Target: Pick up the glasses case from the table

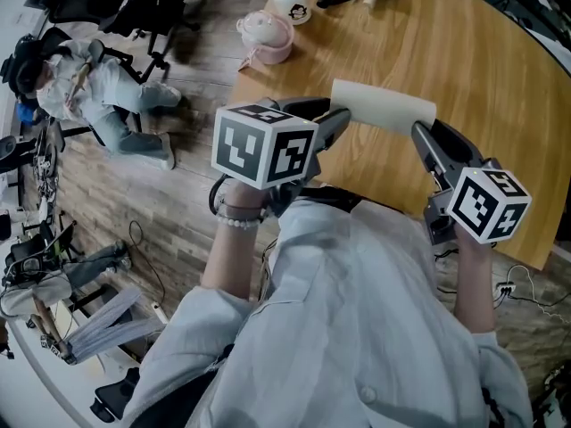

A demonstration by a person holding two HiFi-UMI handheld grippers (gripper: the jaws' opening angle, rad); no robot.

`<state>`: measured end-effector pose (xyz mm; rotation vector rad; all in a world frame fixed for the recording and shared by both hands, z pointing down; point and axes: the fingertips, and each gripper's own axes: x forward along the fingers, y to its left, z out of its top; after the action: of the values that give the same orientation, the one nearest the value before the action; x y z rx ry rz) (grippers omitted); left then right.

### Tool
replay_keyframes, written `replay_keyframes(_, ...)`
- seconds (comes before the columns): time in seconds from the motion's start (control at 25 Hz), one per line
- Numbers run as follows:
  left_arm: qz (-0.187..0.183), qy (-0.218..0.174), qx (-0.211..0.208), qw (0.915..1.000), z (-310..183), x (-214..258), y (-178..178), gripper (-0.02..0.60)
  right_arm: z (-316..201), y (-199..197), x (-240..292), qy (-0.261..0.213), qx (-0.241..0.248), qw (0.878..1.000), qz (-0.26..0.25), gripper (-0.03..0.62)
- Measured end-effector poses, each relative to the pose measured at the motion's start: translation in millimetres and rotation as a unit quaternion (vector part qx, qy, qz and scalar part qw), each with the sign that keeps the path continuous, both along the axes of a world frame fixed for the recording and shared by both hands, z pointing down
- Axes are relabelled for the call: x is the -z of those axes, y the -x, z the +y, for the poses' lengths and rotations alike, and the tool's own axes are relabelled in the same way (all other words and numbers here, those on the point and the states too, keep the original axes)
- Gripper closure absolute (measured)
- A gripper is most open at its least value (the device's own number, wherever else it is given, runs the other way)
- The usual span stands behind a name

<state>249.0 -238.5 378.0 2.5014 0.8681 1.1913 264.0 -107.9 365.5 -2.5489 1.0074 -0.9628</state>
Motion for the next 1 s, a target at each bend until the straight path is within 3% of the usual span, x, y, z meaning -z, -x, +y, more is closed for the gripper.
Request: replay_keyframes(1.0, -0.003, -0.002, -0.003, 1.0, 5.4, -2.9, 4.8, 0.445, 5.6, 5.9, -4.6, 0.0, -0.002, 1.0, -0.006, 0.456)
